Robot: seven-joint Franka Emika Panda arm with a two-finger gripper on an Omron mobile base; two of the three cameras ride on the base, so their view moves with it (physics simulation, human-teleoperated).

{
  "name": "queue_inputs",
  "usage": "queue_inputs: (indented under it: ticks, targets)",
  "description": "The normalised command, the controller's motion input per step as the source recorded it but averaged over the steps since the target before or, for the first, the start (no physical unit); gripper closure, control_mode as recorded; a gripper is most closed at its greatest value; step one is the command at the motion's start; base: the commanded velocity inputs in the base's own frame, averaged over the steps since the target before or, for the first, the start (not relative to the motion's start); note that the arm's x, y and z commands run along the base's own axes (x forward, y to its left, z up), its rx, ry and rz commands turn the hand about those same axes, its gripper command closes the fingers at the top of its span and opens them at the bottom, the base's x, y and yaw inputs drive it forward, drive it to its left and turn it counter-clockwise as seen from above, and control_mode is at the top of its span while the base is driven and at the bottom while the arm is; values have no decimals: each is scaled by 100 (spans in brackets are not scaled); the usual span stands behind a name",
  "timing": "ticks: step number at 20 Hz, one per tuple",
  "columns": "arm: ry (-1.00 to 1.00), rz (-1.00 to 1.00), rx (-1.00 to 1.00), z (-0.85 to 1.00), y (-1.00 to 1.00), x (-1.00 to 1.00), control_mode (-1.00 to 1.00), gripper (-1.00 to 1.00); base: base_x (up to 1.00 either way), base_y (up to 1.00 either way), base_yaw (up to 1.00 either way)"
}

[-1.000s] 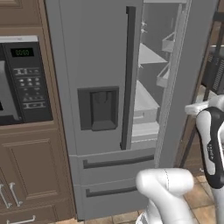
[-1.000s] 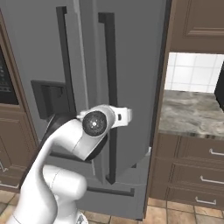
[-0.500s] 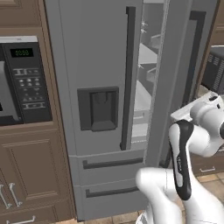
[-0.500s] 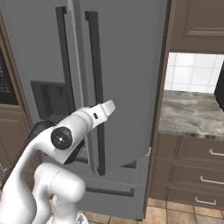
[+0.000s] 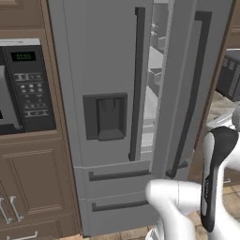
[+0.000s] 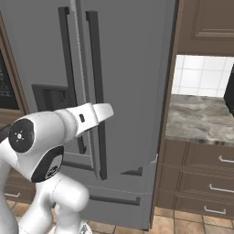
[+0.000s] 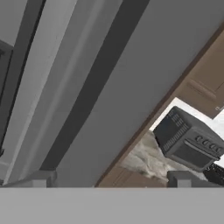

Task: There is a bowl on the dining counter. Grab a lemon wedge from the fridge and place it in the bowl. Then get the liquor bottle and glass cup from the cabinet and place them next to the bowl.

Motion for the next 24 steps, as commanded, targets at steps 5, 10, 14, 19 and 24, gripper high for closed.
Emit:
queue_inputs:
  ticks: [5, 10, 14, 19, 24]
  targets:
    - [13, -2, -18, 60, 73, -61, -100, -100, 0, 0, 0]
    - [40, 0, -37, 26, 100, 47, -100, -100, 0, 0, 0]
    - [56, 0, -29, -3, 97, 100, -100, -100, 0, 0, 0]
    - [48, 0, -33, -28, 65, 86, -100, -100, 0, 0, 0]
    - [7, 1, -13, -49, 9, 69, -100, -100, 0, 0, 0]
